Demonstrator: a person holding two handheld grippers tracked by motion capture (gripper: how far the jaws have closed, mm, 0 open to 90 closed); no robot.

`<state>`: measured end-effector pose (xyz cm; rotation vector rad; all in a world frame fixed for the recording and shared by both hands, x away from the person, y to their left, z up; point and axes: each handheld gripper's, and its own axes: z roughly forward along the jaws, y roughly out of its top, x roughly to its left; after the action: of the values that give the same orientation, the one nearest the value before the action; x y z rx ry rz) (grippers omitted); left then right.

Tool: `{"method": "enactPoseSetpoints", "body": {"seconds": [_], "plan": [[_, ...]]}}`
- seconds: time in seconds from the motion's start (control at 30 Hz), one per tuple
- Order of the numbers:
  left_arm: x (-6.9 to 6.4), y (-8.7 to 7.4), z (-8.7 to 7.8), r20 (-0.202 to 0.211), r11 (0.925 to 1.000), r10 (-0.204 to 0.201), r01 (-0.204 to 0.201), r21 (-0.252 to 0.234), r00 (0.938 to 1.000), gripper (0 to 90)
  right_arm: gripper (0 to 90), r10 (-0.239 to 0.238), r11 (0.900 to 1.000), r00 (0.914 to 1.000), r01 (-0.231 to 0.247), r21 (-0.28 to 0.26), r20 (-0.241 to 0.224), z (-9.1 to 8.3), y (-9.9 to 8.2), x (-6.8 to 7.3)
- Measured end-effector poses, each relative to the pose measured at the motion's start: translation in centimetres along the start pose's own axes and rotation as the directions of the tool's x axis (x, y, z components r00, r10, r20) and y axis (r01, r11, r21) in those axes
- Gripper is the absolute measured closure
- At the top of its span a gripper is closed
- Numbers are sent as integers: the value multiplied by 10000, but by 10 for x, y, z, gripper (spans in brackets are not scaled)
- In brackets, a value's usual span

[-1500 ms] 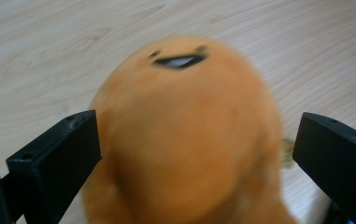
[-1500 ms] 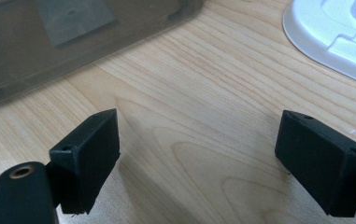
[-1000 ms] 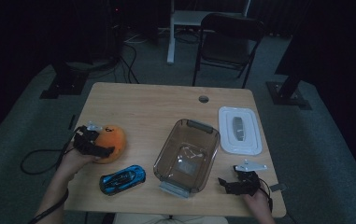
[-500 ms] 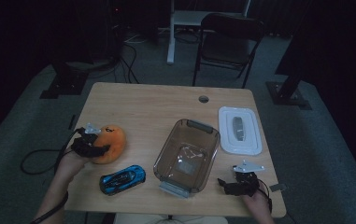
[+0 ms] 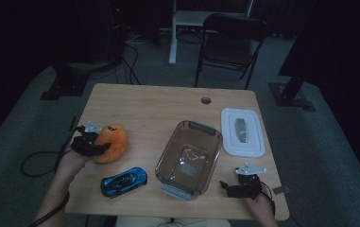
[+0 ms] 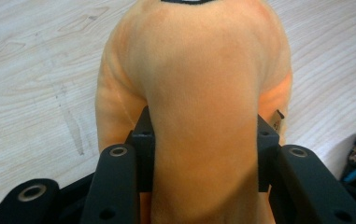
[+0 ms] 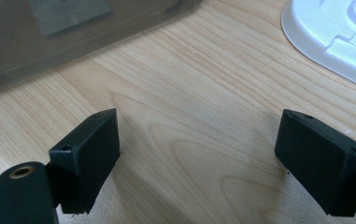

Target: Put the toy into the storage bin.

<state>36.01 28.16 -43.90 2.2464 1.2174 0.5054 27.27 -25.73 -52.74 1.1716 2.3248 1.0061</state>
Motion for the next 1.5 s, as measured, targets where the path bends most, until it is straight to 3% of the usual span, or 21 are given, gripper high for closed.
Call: {"method": "enactPoseSetpoints", "body": {"seconds": [0.3,0.5,0.6,0.83,1.17,1.33,1.5], "plan": [[-1,12,-14,83,9993,280,-278,-237,9996,616,133,-3,10000,10000,3,33,33,0,0,1],[-8,27,-28,167,9965,569,-558,-627,9982,620,133,26,10000,10000,-26,29,69,1,1,0],[-11,35,-32,520,9947,673,-630,-810,9964,621,133,50,10000,9999,-50,27,92,1,1,0],[-22,52,-39,612,9893,1069,-1000,-1064,9924,621,133,59,10000,9999,-59,20,107,1,1,0],[-38,77,-47,833,9788,1657,-1535,-1358,9826,620,133,60,10000,9999,-60,24,113,1,1,0],[-50,93,-54,846,9697,1998,-1846,-1600,9762,620,133,60,10000,9999,-60,19,123,1,1,0],[-61,108,-58,953,9587,2421,-2230,-1764,9656,620,133,65,10000,9999,-65,18,127,1,1,0]]}}
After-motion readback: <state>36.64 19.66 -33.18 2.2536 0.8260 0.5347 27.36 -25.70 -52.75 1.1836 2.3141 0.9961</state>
